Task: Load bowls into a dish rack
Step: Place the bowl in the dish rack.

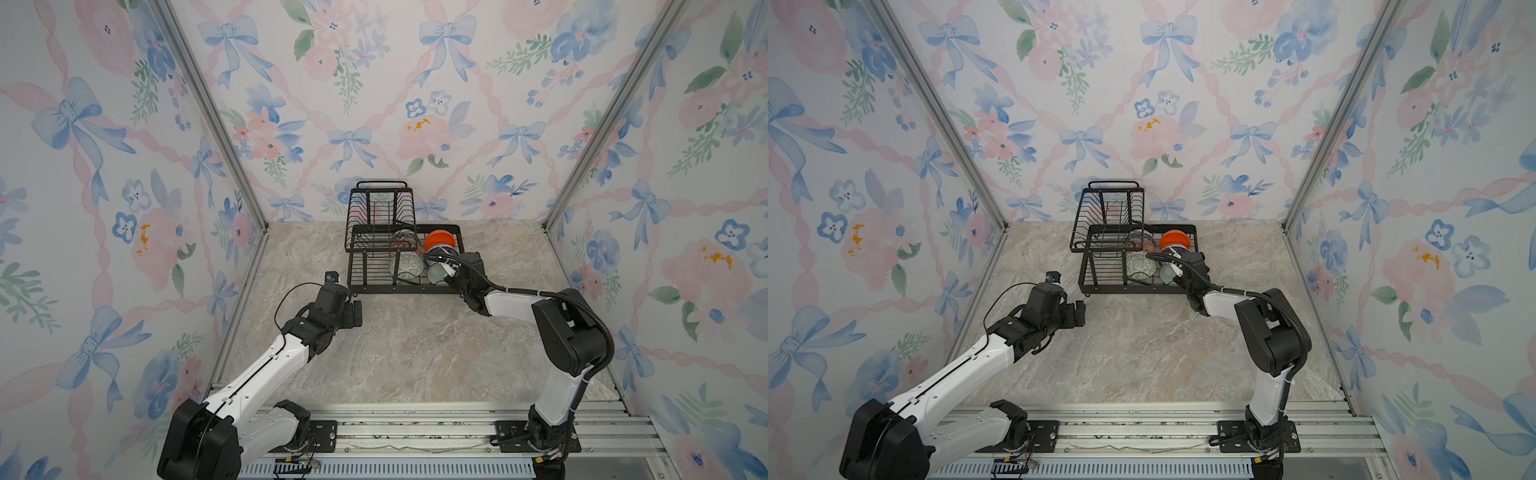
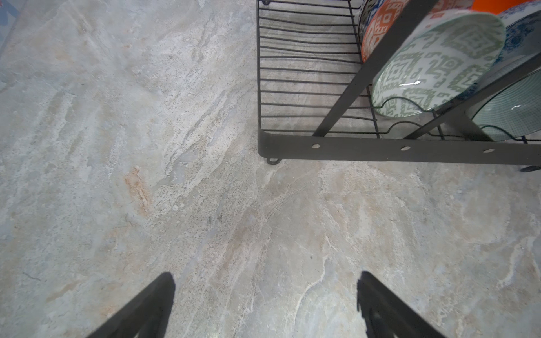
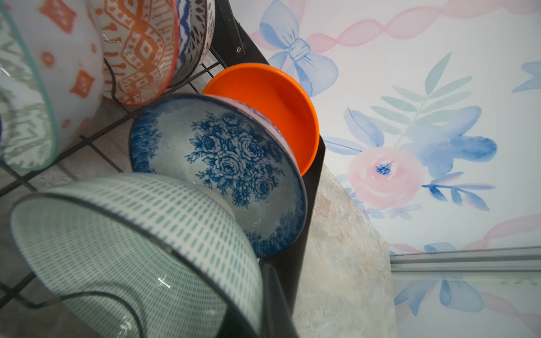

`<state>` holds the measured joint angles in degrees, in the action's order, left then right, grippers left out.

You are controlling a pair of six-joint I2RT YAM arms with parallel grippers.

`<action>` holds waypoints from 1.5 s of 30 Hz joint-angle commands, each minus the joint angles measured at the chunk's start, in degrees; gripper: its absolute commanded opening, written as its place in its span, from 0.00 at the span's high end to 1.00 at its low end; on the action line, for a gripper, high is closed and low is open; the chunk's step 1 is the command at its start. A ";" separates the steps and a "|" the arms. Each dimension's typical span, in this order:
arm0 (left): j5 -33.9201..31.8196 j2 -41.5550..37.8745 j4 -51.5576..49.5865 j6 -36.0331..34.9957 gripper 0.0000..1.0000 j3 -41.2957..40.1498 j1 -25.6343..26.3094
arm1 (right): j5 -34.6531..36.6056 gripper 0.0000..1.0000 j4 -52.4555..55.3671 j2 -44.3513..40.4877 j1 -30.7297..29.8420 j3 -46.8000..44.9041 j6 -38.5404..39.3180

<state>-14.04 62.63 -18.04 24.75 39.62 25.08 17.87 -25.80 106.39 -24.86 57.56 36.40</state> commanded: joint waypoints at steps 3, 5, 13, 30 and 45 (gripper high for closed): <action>0.45 -1.41 -0.20 0.78 0.02 -0.79 -0.36 | -3.41 1.00 6.10 0.26 0.08 2.21 -2.99; 0.59 -1.46 -0.24 0.81 0.02 -0.86 -0.37 | -3.86 1.00 6.79 0.48 0.12 2.55 -3.20; 0.68 -1.29 -0.17 0.66 0.02 -0.68 -0.36 | -4.39 0.91 9.29 1.45 0.18 4.84 -4.33; 0.85 -0.32 -0.15 0.37 0.02 0.30 -0.36 | -4.55 0.71 9.72 0.87 0.05 5.37 -4.62; 0.67 -0.86 -0.16 0.38 0.02 -0.48 -0.69 | -9.20 0.14 16.31 -1.57 1.54 6.60 -7.45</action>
<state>-13.82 62.04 -18.04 24.75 39.62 25.02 10.72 -14.55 105.97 -23.97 63.13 30.13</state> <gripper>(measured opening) 0.979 0.842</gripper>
